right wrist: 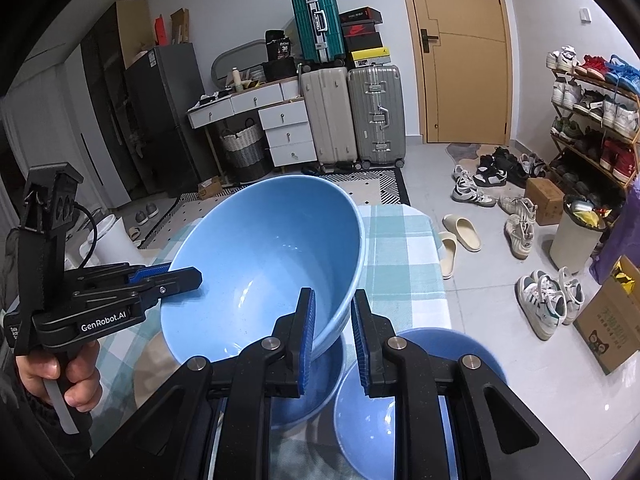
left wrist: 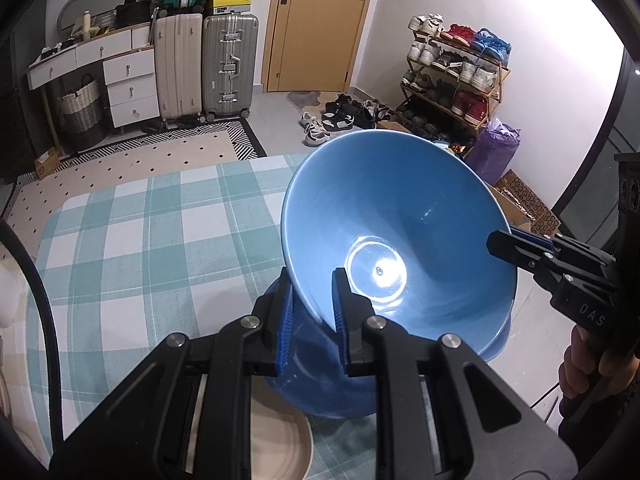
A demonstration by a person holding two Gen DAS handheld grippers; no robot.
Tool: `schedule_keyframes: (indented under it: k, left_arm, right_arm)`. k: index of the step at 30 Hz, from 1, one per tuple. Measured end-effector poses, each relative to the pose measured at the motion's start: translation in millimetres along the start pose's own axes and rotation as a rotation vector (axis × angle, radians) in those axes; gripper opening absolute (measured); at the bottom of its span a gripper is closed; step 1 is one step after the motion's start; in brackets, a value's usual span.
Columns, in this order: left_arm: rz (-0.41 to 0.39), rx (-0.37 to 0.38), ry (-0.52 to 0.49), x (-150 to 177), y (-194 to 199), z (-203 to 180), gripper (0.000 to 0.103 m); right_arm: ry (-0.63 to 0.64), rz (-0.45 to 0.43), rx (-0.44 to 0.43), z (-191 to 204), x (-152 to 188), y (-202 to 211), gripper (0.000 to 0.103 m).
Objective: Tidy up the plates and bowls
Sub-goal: 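Lift both blue bowls and carry them over the table, then lower the right tool's bowl toward another blue bowl while the left tool holds its bowl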
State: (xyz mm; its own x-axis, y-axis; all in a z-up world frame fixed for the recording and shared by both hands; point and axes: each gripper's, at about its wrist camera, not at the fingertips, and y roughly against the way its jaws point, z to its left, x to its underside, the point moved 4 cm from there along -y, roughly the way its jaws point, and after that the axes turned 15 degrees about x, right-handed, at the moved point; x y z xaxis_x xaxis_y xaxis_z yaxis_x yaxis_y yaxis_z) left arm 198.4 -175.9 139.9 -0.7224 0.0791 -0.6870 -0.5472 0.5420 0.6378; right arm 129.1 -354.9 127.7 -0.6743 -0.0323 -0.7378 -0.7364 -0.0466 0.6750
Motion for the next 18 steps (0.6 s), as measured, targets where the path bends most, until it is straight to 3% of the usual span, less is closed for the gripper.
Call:
schedule_keyframes:
  k: [18]
  left_arm:
    - [0.045, -0.018, 0.029, 37.7, -15.5, 28.3, 0.015]
  right_arm:
    - [0.011, 0.051, -0.029, 16.7, 28.0, -20.7, 0.019]
